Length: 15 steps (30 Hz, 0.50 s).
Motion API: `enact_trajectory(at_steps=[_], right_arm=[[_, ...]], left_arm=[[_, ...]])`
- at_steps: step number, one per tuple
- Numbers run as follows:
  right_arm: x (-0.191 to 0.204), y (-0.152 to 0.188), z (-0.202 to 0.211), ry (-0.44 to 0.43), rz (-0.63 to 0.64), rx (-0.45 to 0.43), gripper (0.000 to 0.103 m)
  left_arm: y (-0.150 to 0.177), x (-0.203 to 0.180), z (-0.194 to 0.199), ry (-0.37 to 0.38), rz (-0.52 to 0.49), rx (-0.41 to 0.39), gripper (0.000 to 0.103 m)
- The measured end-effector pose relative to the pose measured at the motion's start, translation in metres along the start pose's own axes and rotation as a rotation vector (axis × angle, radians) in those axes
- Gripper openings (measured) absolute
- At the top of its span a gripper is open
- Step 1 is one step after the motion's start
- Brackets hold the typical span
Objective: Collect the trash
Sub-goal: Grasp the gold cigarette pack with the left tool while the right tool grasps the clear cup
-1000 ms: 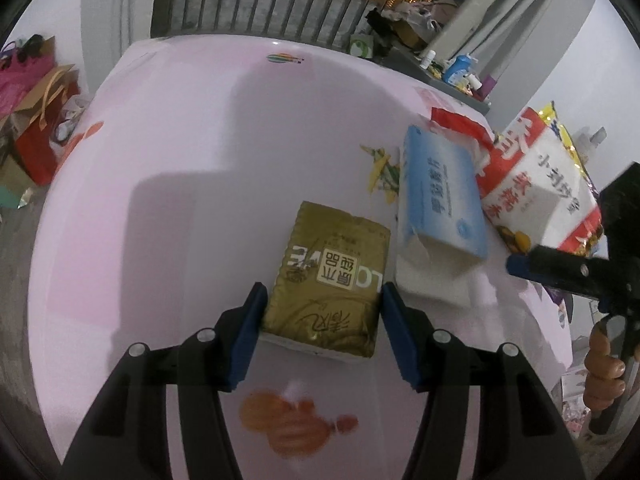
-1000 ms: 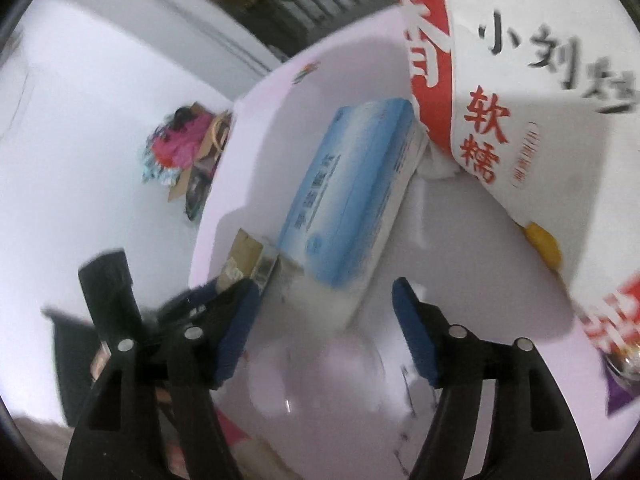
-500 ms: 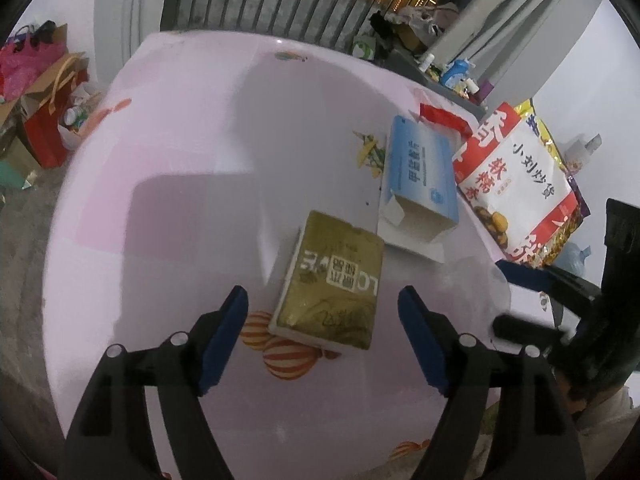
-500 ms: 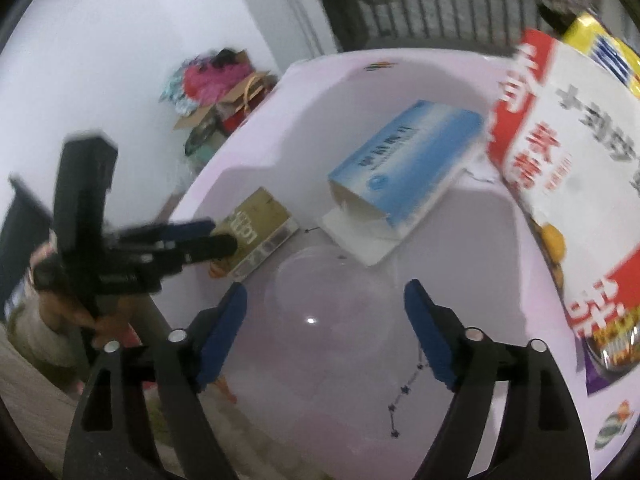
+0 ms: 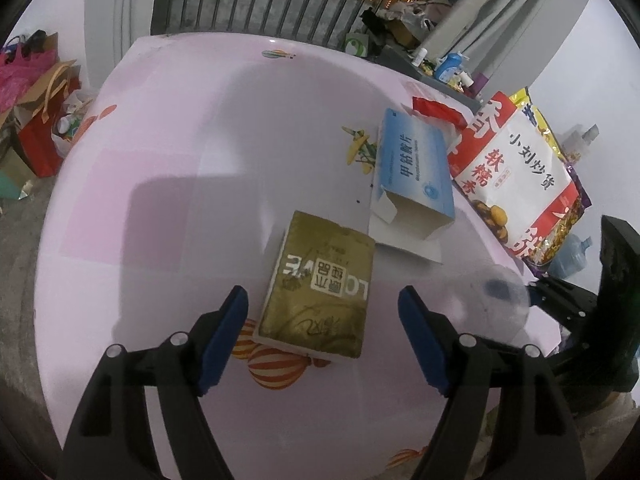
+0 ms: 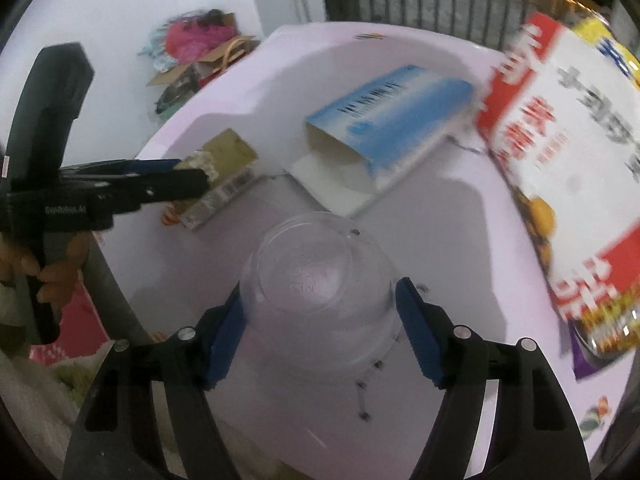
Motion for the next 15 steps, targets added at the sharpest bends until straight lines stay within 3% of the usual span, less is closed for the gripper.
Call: enact_trajectory(at_steps=[7,15], right_arm=[[-0.031,-0.002,0.007,0.064,-0.123,-0.034,0.069],[-0.027,-0.011,-0.003,0.065,-0.145,-0.048,0.069]], left_arm=[[-0.002,-0.003,-0.015,-0.069,-0.088,0.014,0.075],[-0.007,-0.002,-0.026,-0.143,-0.161,-0.011,0.073]])
Point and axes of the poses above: each gripper's, at about its wrist camera, not at the fingertips, and z roughly against the way its jaws point, x to its left, y to its underside, the point moved 10 cm from there along -z, roughly the way its jaws point, and after that the axes turned 4 degrees about -y, right-handed, at the moved point
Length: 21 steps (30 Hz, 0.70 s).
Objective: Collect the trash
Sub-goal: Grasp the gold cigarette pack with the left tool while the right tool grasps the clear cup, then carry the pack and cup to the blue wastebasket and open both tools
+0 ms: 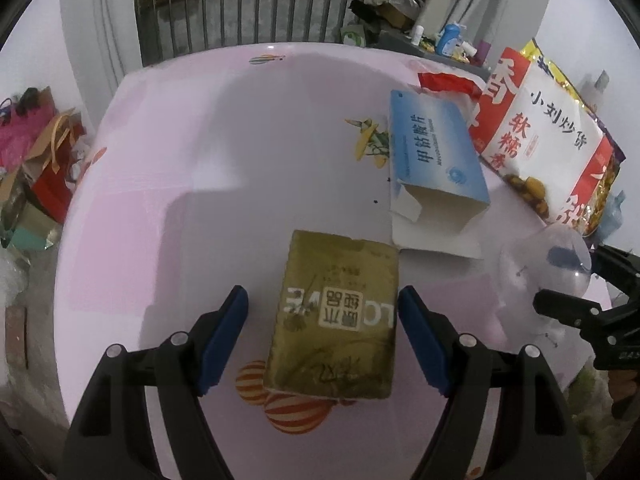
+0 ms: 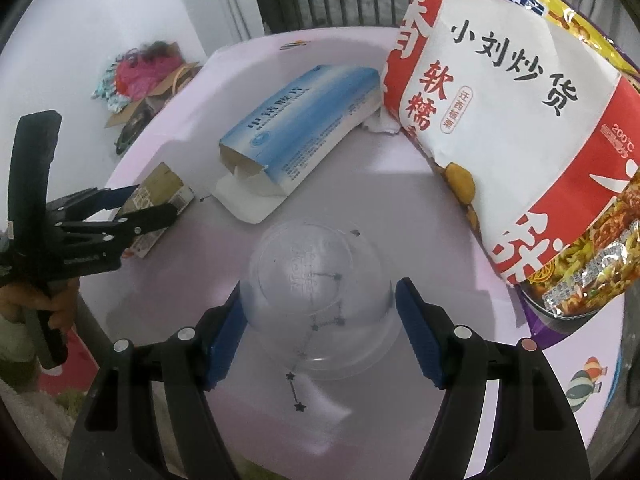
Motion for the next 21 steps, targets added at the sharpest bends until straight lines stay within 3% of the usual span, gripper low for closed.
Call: enact_trajectory(at_steps=[6,14,21], right_arm=[[0.008,0.004,-0.001,-0.005,-0.008,-0.01,0.068],[0.0,0.015,0.023,-0.041,-0.019,-0.046,0.068],[-0.003,0.015,0.049,-0.098,-0.053,-0.11,0.068]], left_arm=[[-0.001,0.0,0.003,0.016,-0.006,-0.005,0.054],[0.003,0.006,0.022,0.014,0.034,-0.012,0.053],[-0.008,-0.009,0.055,0.057,0.037,-0.075,0.052]])
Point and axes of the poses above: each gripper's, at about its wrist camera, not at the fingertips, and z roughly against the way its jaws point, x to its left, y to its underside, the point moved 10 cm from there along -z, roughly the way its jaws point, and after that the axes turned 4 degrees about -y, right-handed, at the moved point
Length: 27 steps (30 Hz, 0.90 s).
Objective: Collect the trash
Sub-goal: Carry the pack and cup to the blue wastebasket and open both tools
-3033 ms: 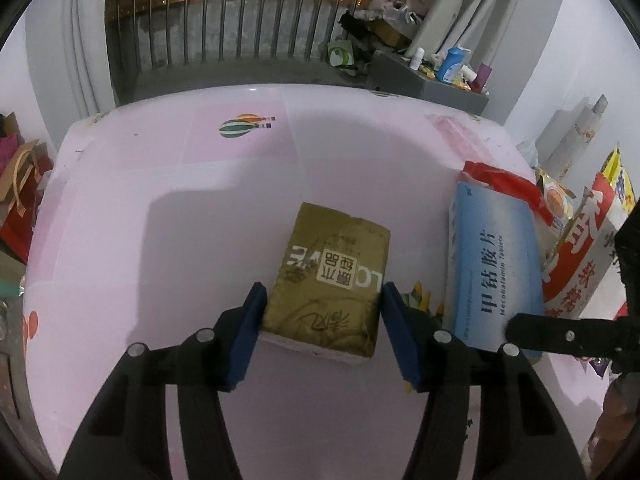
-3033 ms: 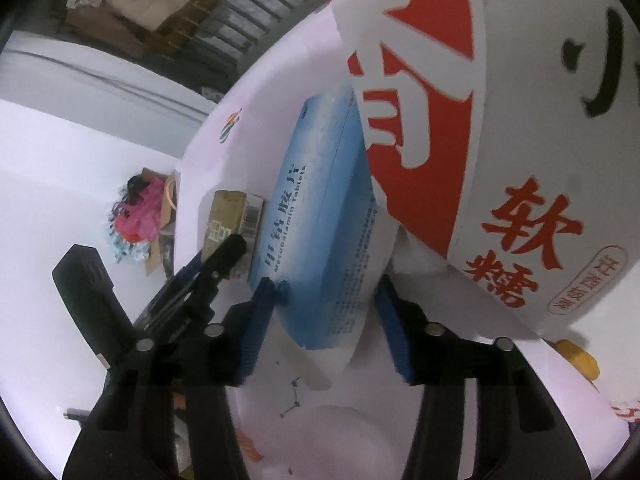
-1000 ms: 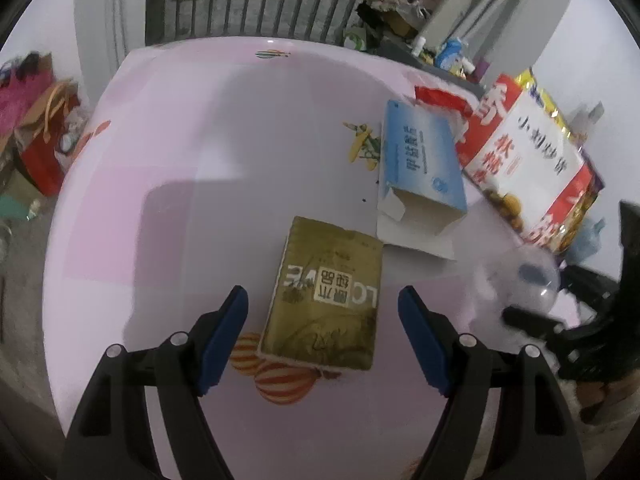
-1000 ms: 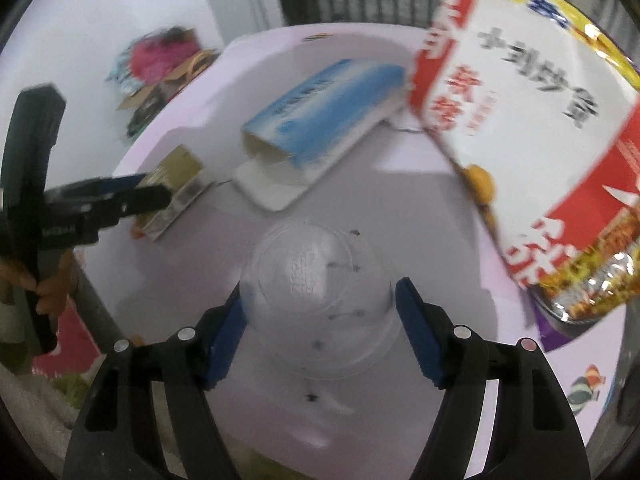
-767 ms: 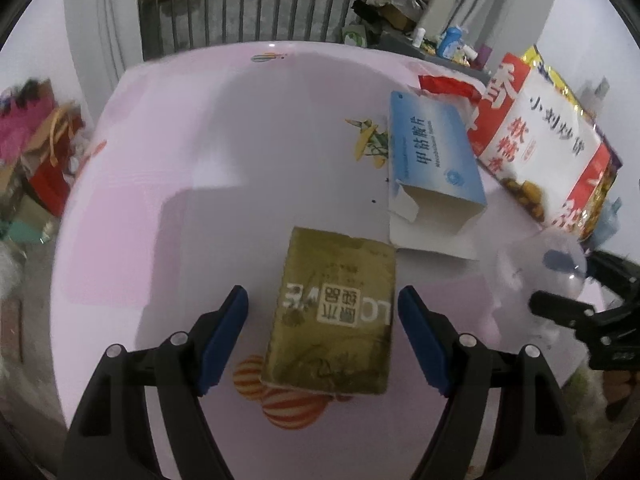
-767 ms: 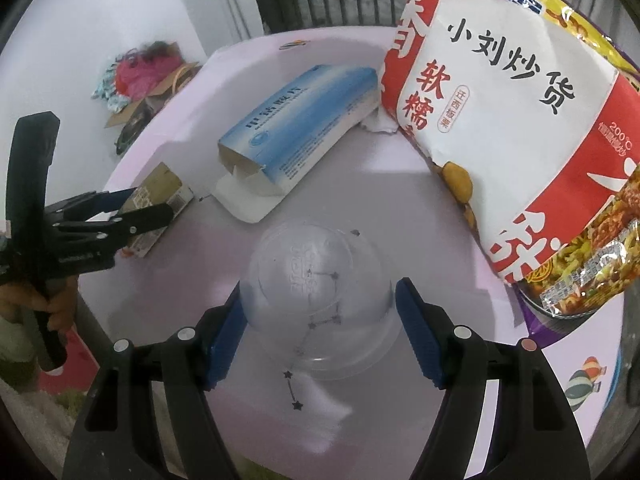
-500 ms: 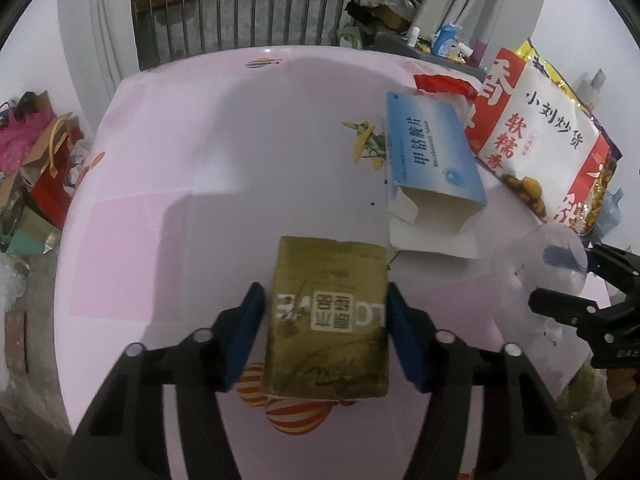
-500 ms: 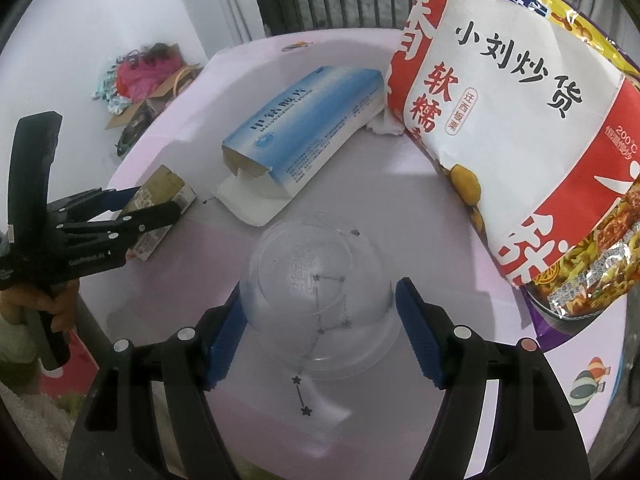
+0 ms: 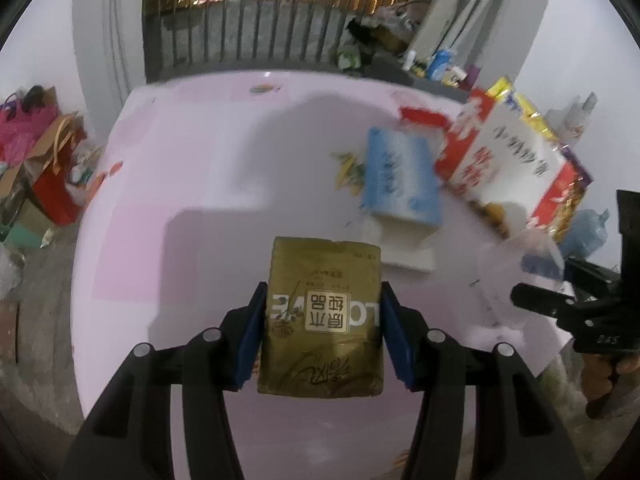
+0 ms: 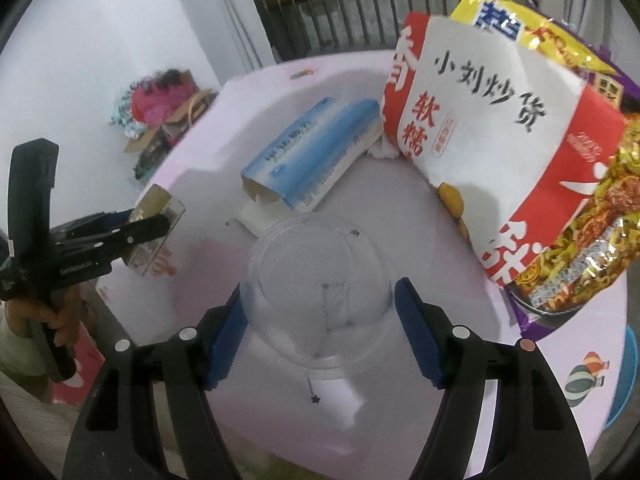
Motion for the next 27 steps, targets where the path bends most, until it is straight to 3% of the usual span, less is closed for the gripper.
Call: enact_trajectory(at_steps=[6,10,14,17,19,23,27], right_arm=[[-0.003,-0.014,0.046,-0.051,-0.039,-0.113,0.068],[-0.019,-0.021,0.091,-0.055,-0.092,-0.22,0.068],[-0.06,-0.02,0.16,0.007,-0.19,-0.376,0.068],[-0.107,-0.006,0.214,0.108,-0.308,-0.504,0.068],[-0.143,0.011,0.248,0.195,-0.407,-0.579,0.068],[-0.217,0.062,0.304,0.303,-0.64,-0.696,0.068],[-0.284,0.114,0.323,0.353,-0.86,-0.713,0.068]], left_arm=[[-0.025,-0.046,0.026,0.073,-0.081,-0.08,0.052],[-0.049,-0.1,0.04,0.138,-0.2,-0.15,0.052],[-0.073,-0.172,0.049,0.261,-0.305,-0.197,0.053],[-0.086,-0.246,0.053,0.393,-0.394,-0.208,0.053],[-0.087,-0.296,0.055,0.485,-0.447,-0.196,0.053],[-0.071,-0.408,0.046,0.641,-0.577,-0.095,0.053],[-0.039,-0.51,0.02,0.757,-0.705,0.04,0.053]])
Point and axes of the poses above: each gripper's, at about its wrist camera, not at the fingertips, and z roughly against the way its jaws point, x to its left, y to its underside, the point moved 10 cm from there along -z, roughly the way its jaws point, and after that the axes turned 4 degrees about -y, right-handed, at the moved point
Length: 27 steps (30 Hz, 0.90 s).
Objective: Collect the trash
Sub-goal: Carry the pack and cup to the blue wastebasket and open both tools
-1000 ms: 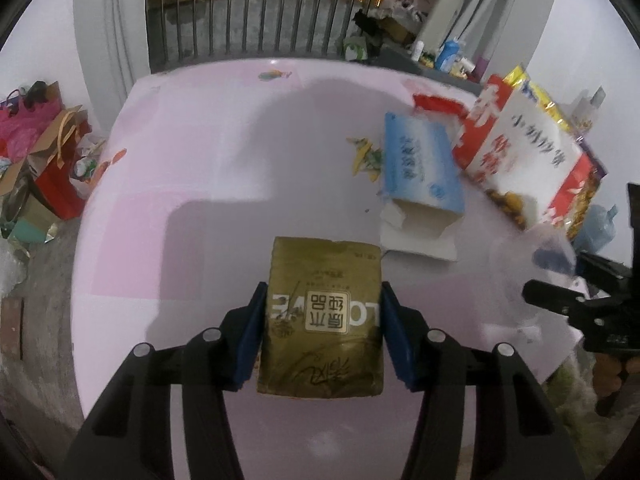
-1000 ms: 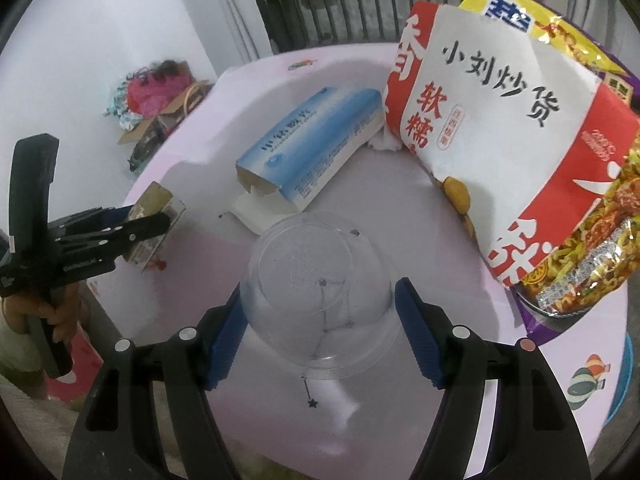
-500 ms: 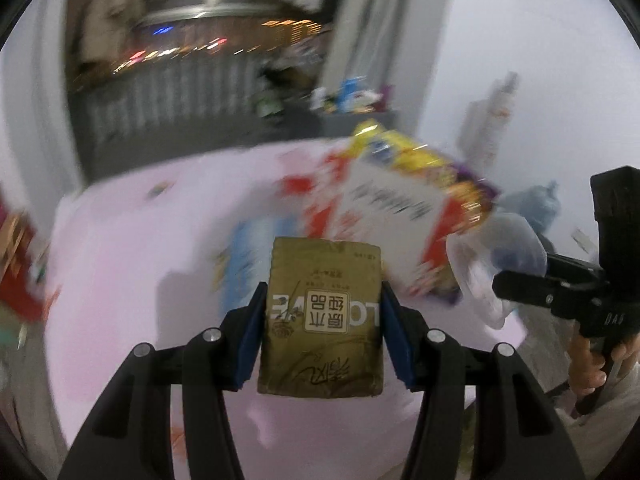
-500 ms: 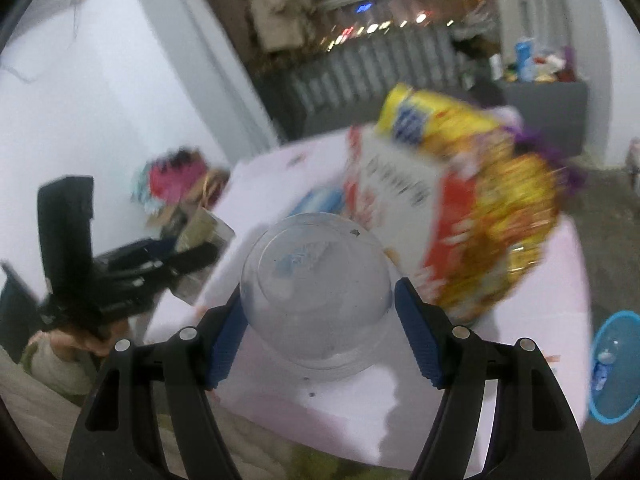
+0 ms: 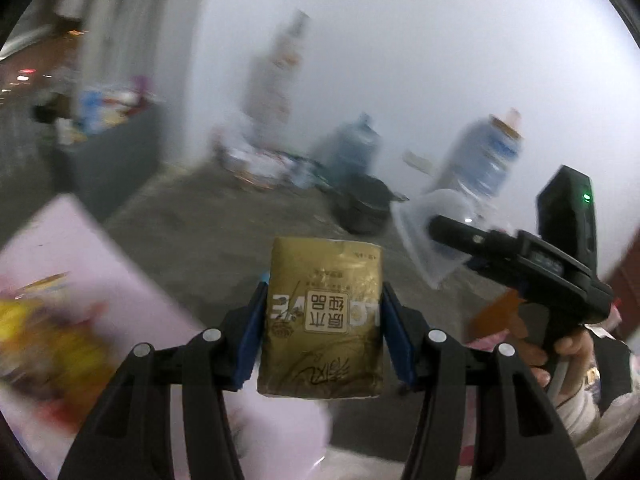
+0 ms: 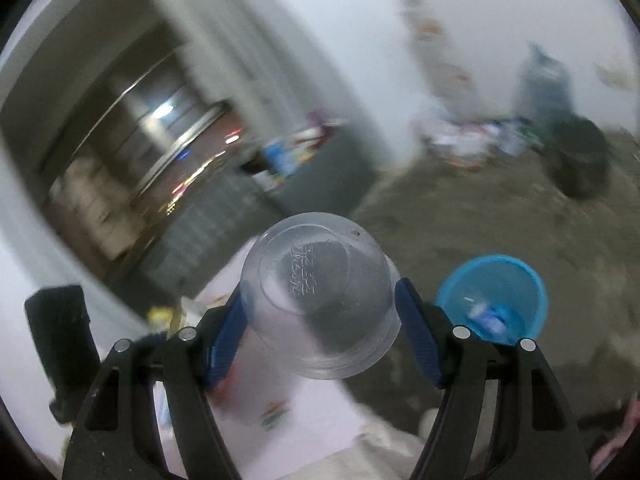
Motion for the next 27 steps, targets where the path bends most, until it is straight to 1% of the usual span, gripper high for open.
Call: enact_trajectory(at_steps=[2,3,6,8,11,13,14,16,17,19,21,24,27], right_arm=[[-0.034,-0.005,-0.011,0.034,-0.085,0.017,0.068],[-0.051,-0.005,-0.018,0.052,-0.127,0.034,0.068],[-0.093,-0.008,-0.044,0.092,-0.227,0.069,0.068],[-0.112,-0.007,-0.063,0.107,-0.274,0.097,0.068],[-0.143,-0.005,-0.094,0.106,-0.342,0.154,0.068],[-0.153,-0.005,-0.11,0.106,-0.355,0.171,0.07],[-0.16,-0.006,-0.122,0.106,-0.364,0.19,0.07],[-0.173,-0.006,-0.14,0.118,-0.391,0.218,0.073],[-0.179,-0.003,-0.147,0.124,-0.395,0.235,0.08],[-0.194,0.002,-0.152,0.177,-0.402,0.252,0.08],[-0.202,0.007,-0.153,0.208,-0.417,0.262,0.08],[-0.198,0.01,-0.142,0.195,-0.425,0.233,0.08],[-0.191,0.008,-0.134,0.213,-0.398,0.206,0.08]], left_arm=[[-0.003,-0.011,-0.046,0.024,-0.003,0.075,0.053],[-0.002,-0.013,-0.065,0.023,-0.004,0.105,0.053],[0.008,-0.016,-0.14,-0.006,0.02,0.237,0.053],[0.013,-0.02,-0.172,-0.009,0.019,0.28,0.053],[0.025,-0.018,-0.214,-0.044,0.011,0.341,0.053],[0.029,-0.02,-0.237,-0.055,0.012,0.364,0.053],[0.03,-0.017,-0.246,-0.068,0.009,0.365,0.054],[0.031,-0.009,-0.263,-0.102,0.006,0.352,0.065],[0.031,-0.008,-0.27,-0.113,0.012,0.344,0.071],[0.03,-0.003,-0.279,-0.128,0.037,0.33,0.072],[0.027,0.0,-0.278,-0.125,0.064,0.316,0.076],[0.016,-0.001,-0.267,-0.124,0.057,0.27,0.078],[0.007,0.0,-0.251,-0.122,0.052,0.233,0.079]])
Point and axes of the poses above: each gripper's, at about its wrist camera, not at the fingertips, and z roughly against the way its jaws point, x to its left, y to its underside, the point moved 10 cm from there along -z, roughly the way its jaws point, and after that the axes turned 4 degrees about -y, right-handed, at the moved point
